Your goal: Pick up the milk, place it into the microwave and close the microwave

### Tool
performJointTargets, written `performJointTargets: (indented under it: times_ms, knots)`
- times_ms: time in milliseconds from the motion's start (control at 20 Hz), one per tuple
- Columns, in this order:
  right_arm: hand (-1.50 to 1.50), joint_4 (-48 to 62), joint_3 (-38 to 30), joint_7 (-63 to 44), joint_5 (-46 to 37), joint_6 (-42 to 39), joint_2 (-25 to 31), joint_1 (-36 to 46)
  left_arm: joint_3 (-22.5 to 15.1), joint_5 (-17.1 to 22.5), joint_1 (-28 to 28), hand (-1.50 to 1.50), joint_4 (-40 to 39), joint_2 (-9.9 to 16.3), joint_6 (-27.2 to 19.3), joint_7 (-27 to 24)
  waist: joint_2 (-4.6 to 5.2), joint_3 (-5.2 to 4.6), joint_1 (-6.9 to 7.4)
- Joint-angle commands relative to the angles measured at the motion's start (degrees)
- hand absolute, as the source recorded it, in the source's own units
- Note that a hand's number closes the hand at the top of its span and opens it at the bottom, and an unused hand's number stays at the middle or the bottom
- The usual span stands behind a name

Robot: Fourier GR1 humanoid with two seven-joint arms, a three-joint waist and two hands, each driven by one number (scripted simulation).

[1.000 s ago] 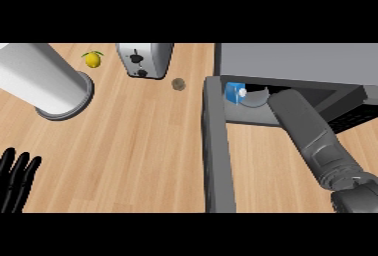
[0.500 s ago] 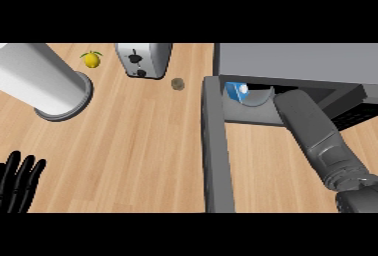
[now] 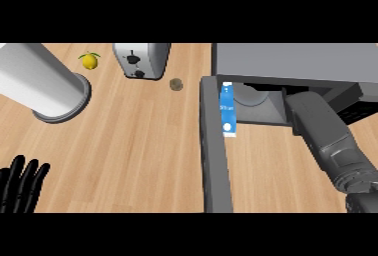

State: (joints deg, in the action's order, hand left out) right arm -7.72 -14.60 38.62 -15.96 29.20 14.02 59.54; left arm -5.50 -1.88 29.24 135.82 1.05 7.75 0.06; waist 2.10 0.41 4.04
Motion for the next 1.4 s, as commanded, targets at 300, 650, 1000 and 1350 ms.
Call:
performJointTargets:
  times_ms: [300, 650, 1000, 1350]
  knots:
    - [-1.50, -2.3, -3.7, 6.0, 4.6, -10.3, -0.2, -5.7, -3.2, -1.3, 1.7, -1.50, 2.4, -0.6, -0.8, 1.4, -1.48, -0.31, -2.11]
    - [-1.50, -4.2, -3.4, 5.6, 6.0, -20.9, -0.7, -8.9, -5.2, -3.3, 2.3, -1.50, -1.0, -1.0, -2.1, -2.2, -2.04, -0.38, -3.38]
    - [-1.50, -4.8, -3.3, 6.8, 6.6, -21.1, -2.8, -16.5, -3.2, -1.0, 1.2, -1.50, -0.4, -0.6, -2.7, -0.8, -2.17, -0.40, -4.29]
    - [-1.50, -8.0, -3.7, 7.9, 8.9, -26.3, -4.7, -21.0, -7.2, -3.4, 3.3, -1.50, -1.0, -0.9, -3.2, -1.9, -2.17, -0.38, -3.92]
